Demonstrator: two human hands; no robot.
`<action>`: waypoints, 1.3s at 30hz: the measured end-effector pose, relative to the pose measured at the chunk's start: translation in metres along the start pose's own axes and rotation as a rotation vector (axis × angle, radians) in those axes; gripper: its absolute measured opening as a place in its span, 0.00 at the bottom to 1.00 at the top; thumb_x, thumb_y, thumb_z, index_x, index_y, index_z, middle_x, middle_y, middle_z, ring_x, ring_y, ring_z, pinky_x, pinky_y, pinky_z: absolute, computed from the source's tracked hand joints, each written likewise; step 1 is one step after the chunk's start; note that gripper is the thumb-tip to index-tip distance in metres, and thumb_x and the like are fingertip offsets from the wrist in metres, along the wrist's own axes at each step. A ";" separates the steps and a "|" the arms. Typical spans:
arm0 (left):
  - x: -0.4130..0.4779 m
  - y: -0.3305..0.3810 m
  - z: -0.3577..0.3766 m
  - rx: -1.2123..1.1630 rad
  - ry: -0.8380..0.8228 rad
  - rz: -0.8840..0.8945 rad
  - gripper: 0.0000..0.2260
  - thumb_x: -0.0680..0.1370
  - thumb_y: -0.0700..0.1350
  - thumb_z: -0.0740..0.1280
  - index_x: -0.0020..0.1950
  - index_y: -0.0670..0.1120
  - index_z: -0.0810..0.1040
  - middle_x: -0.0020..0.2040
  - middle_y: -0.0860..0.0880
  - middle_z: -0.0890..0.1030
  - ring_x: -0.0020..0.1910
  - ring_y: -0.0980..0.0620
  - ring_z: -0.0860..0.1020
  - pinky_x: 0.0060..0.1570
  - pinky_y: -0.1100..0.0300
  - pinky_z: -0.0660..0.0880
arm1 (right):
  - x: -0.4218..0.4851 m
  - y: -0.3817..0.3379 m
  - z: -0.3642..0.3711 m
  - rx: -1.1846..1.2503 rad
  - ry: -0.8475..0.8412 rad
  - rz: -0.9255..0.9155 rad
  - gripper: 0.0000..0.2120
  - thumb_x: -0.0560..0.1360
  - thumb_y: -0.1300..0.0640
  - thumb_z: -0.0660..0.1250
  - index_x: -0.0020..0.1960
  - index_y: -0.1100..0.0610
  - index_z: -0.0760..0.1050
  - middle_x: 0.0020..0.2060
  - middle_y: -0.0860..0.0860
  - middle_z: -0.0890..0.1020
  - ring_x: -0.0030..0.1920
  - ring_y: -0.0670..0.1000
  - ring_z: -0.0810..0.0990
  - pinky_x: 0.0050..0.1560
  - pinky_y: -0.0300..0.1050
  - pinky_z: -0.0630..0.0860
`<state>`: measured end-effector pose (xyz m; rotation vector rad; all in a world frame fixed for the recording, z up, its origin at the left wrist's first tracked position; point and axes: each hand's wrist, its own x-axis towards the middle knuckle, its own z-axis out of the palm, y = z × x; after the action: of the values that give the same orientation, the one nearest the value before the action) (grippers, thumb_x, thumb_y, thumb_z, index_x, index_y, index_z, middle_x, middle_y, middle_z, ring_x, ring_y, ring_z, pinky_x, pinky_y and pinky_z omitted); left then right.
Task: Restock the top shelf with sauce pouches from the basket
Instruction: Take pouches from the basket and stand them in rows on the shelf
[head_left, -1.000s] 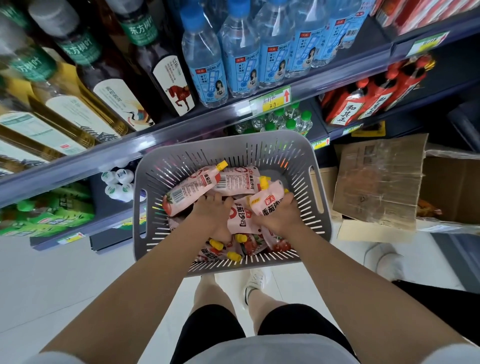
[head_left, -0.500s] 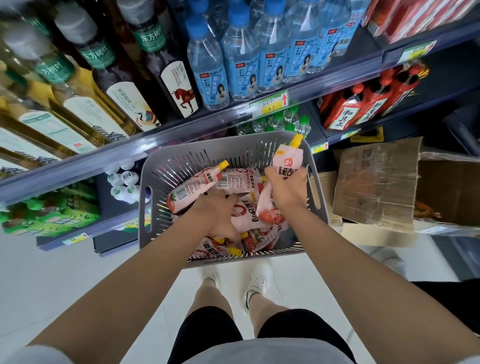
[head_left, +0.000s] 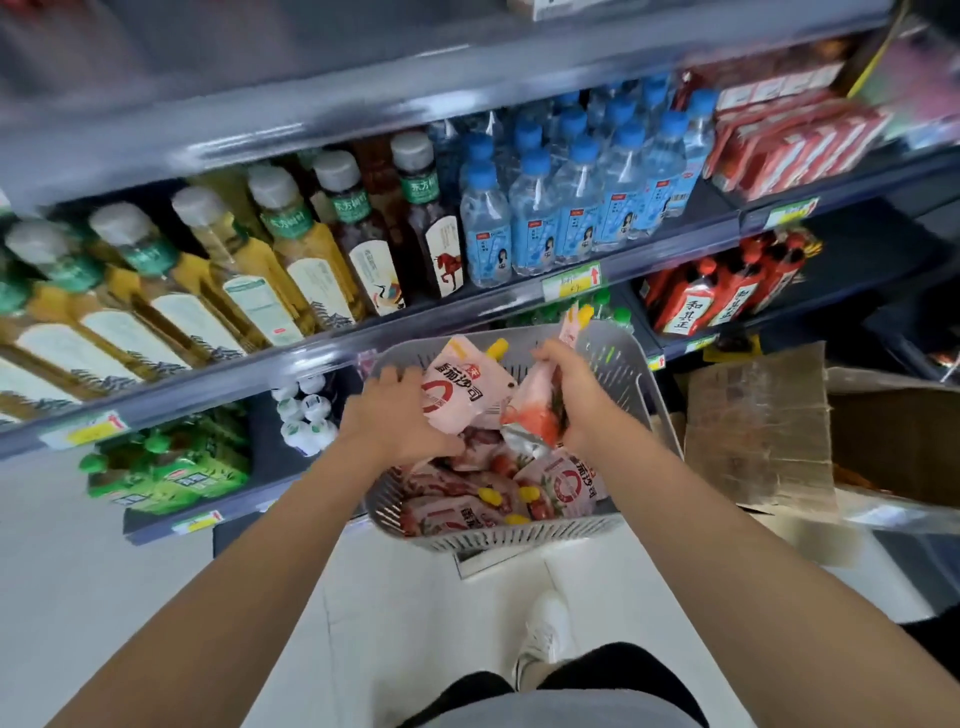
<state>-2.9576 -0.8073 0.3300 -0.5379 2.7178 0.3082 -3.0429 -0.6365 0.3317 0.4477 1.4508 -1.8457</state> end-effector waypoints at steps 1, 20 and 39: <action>-0.008 -0.009 -0.006 -0.068 0.046 -0.025 0.52 0.58 0.72 0.69 0.74 0.47 0.56 0.69 0.43 0.64 0.67 0.40 0.66 0.61 0.45 0.71 | -0.006 0.001 0.010 -0.053 0.004 -0.034 0.28 0.48 0.49 0.72 0.46 0.57 0.72 0.36 0.55 0.72 0.37 0.55 0.74 0.45 0.56 0.74; -0.204 -0.245 -0.070 -0.850 0.654 -0.453 0.45 0.55 0.61 0.69 0.69 0.44 0.63 0.62 0.46 0.64 0.62 0.44 0.68 0.61 0.48 0.71 | -0.156 0.068 0.249 -0.790 -0.101 -0.536 0.55 0.56 0.43 0.70 0.76 0.47 0.45 0.70 0.55 0.61 0.69 0.61 0.62 0.67 0.60 0.65; -0.247 -0.394 -0.228 -0.903 1.179 -0.427 0.42 0.51 0.64 0.73 0.61 0.51 0.66 0.56 0.51 0.74 0.57 0.47 0.74 0.54 0.44 0.77 | -0.219 0.029 0.463 -0.672 -0.270 -0.964 0.48 0.63 0.51 0.75 0.74 0.48 0.49 0.65 0.52 0.66 0.65 0.57 0.62 0.65 0.58 0.65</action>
<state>-2.6531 -1.1455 0.5760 -2.0388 3.1646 1.5108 -2.7992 -1.0013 0.5971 -0.9431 2.1369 -1.7756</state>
